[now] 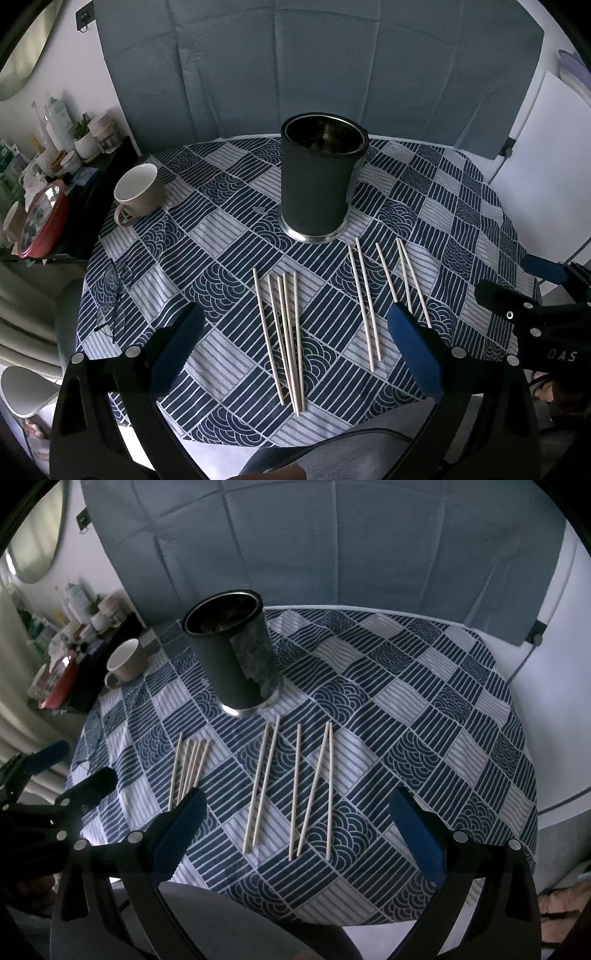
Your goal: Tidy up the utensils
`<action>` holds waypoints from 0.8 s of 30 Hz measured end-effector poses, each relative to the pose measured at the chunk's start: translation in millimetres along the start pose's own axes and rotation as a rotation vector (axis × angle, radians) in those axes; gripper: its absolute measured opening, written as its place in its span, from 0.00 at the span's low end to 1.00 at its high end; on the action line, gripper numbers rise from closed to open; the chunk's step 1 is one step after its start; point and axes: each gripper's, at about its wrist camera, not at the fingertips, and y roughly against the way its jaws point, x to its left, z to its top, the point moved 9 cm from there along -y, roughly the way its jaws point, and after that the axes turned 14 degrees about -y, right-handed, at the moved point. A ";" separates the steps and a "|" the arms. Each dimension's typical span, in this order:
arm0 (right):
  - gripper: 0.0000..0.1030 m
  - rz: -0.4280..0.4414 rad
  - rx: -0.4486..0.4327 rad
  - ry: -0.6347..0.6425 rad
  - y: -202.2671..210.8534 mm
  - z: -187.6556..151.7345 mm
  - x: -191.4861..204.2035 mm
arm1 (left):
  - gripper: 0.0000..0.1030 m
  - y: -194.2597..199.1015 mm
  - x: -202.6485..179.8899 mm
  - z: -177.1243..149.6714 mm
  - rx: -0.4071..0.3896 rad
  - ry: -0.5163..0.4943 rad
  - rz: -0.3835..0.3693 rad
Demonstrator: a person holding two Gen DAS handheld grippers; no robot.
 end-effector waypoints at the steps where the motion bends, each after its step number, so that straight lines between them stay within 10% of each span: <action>1: 0.92 0.000 -0.001 -0.001 -0.3 0.0 0.3 | 0.94 -0.1 0.3 0.1 0.000 0.000 -0.002; 24: 0.92 0.004 0.008 -0.002 -4.6 2.8 0.3 | 0.94 -9.1 -0.2 -3.2 0.027 0.002 -0.016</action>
